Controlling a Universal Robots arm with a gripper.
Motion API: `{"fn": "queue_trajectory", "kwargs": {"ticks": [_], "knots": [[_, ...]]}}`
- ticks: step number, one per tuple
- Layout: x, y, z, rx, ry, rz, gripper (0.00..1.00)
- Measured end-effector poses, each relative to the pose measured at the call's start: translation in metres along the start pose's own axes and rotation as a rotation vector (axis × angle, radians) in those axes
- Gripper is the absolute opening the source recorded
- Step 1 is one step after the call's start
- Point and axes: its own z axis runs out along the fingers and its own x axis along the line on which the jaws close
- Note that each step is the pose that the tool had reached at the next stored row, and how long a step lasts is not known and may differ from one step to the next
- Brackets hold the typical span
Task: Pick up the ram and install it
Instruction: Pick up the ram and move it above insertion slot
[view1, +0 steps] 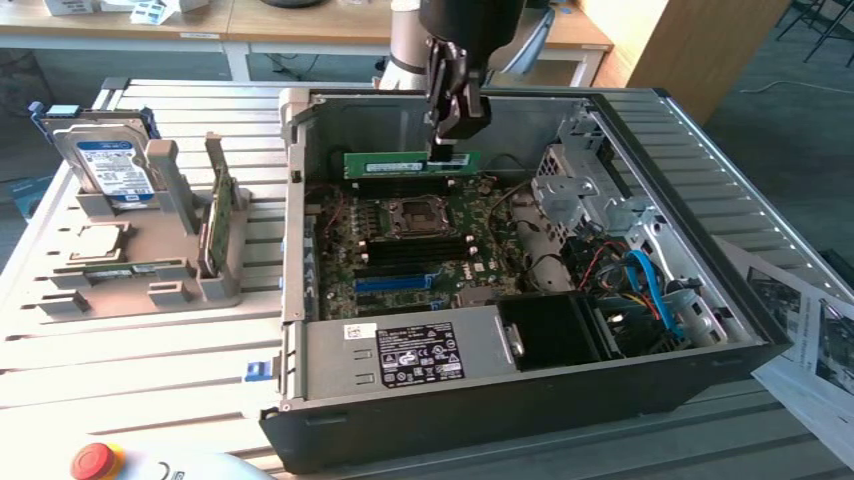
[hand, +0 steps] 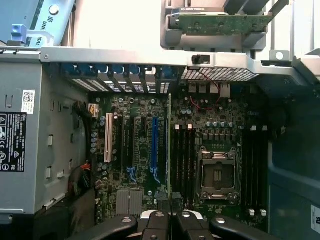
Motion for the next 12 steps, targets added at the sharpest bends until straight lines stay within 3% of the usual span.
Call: {"fn": "queue_trajectory", "kwargs": {"ticks": [7, 12], "knots": [[0.0, -0.0162, -0.0007, 0.0, 0.0, 0.0, 0.12], [0.0, -0.0182, -0.0008, 0.0, -0.0001, 0.0, 0.12]]}}
